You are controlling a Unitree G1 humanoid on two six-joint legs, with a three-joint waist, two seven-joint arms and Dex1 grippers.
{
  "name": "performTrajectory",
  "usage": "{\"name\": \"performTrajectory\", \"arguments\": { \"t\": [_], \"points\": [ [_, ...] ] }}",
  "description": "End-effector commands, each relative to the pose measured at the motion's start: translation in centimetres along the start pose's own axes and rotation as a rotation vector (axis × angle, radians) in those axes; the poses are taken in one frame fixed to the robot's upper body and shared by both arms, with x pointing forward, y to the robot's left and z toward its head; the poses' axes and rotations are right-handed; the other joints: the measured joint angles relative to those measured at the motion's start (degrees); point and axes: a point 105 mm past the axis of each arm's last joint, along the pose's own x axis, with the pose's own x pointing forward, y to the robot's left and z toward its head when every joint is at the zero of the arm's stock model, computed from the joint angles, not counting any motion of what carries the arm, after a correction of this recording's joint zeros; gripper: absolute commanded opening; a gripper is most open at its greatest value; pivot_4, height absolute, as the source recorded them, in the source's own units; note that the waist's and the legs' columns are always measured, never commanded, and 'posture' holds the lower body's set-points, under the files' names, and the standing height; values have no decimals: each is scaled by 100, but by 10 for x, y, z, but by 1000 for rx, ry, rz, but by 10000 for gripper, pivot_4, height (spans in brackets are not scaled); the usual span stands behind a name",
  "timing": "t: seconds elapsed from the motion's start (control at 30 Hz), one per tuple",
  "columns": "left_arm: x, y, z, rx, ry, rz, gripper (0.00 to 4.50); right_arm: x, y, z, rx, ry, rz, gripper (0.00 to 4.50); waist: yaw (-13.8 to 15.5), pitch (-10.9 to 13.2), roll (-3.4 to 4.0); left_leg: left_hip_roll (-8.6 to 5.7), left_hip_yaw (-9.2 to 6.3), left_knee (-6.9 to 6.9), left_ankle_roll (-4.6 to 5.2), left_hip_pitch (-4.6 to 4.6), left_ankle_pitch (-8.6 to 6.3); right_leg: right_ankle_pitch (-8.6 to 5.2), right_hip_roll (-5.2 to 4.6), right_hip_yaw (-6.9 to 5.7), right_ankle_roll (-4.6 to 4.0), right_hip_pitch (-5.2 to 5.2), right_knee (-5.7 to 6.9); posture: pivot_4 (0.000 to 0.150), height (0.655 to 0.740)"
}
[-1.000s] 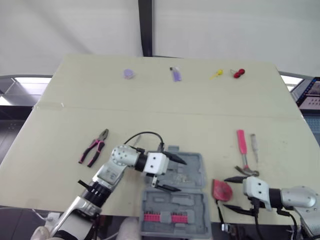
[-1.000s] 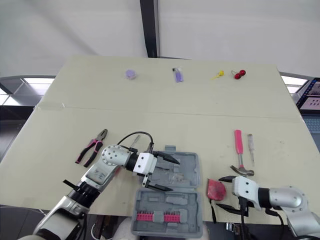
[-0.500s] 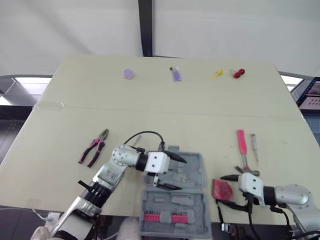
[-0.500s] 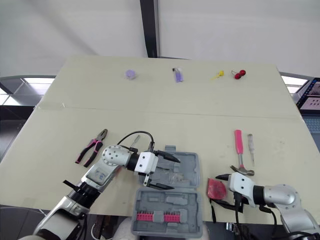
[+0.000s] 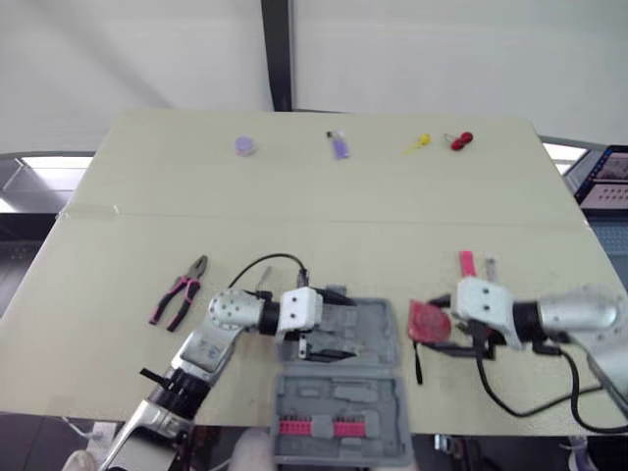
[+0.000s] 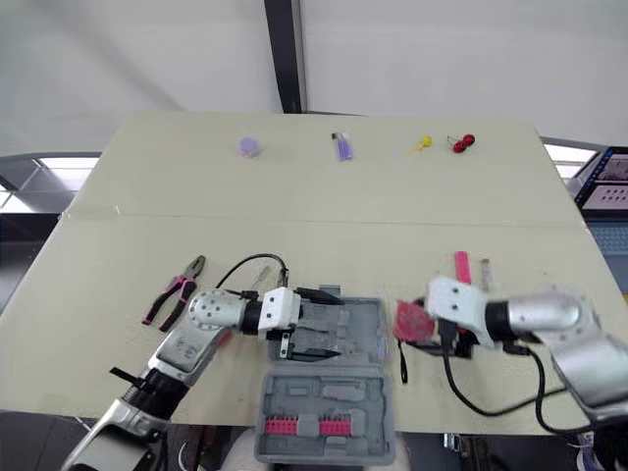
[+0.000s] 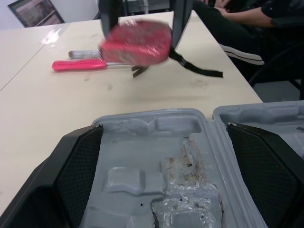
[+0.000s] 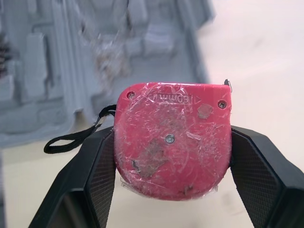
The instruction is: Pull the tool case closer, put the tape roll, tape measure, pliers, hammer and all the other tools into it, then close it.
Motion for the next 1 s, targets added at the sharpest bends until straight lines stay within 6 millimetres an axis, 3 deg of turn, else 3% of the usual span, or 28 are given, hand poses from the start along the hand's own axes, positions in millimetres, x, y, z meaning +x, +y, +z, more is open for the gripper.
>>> {"name": "performTrajectory", "arguments": {
  "t": [0.03,0.2,0.3,0.43,1.0],
  "points": [
    [-17,3,5,-21,-38,104,45000,16,11,17,-58,97,43,29612,12,2,3,-2,1,2,0,-6,0,0,-1,2,0,-3,-4,1500,7400],
    [-35,3,-3,-35,-17,178,45000,27,-4,5,-95,271,-41,29612,14,1,3,-8,-13,-1,-1,-27,-1,0,-2,6,0,-4,-7,1500,7400],
    [-40,1,-6,-19,-13,199,45000,40,-5,10,-106,280,-43,29612,-11,1,4,-8,-13,-1,-1,-28,0,0,-2,5,0,-6,-7,1500,7400],
    [-38,-1,-8,3,-14,196,45000,52,-4,4,-127,319,-35,29612,-60,1,4,-7,-13,-1,-1,-26,0,0,-1,2,0,-12,-4,1500,7400],
    [-40,0,-7,2,-32,219,45000,76,-3,14,-200,284,-12,29612,-152,1,4,-7,-13,-2,-1,-26,0,0,-1,2,0,-13,-1,1500,7400]
  ]
}}
